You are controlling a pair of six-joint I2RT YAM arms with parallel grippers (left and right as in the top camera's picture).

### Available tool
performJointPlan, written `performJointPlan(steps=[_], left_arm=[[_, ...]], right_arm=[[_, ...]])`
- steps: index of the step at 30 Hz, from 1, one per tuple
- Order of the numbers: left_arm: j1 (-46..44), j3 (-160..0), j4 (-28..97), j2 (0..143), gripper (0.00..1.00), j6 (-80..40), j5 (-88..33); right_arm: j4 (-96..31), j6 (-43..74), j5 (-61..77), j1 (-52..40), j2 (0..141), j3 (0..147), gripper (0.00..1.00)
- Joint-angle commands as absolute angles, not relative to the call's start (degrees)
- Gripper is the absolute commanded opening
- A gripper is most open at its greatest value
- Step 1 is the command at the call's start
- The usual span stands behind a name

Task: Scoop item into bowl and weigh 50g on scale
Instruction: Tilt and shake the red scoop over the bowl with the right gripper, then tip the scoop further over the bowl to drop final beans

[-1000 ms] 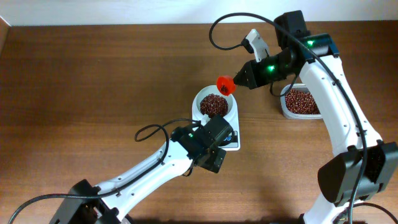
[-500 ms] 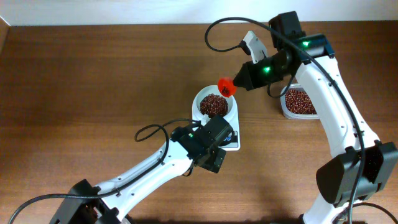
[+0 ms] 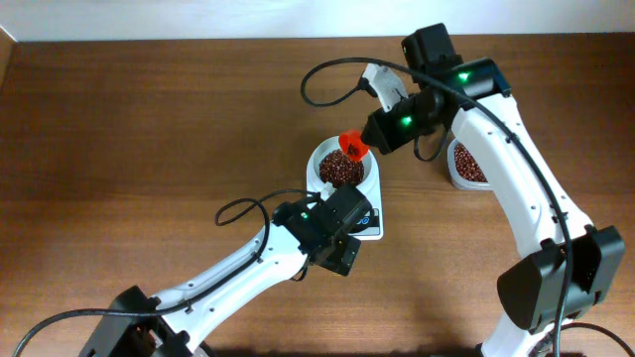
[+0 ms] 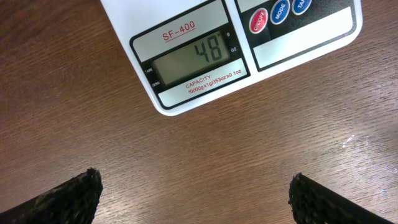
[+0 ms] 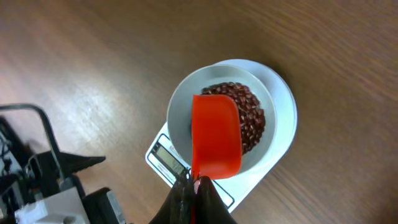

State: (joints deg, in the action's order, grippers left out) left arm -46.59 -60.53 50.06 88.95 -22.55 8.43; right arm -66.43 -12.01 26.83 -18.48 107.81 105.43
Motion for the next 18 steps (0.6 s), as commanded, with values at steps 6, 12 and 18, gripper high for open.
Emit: performJointPlan(steps=[6, 12, 18], left_arm=[[-46.57, -60.10, 50.00, 89.30, 0.99, -22.87, 9.06], [-46.57, -60.10, 50.02, 89.30, 0.99, -22.87, 9.04], [-46.57, -60.10, 50.00, 89.30, 0.99, -22.87, 9.04]], right_arm=[[-65.30, -13.06, 24.86, -19.49, 106.45, 106.94, 0.04], [-64.07, -11.62, 24.27, -20.18, 106.50, 106.94, 0.04], [-65.89, -19.53, 29.36, -21.21, 106.87, 106.94, 0.04]])
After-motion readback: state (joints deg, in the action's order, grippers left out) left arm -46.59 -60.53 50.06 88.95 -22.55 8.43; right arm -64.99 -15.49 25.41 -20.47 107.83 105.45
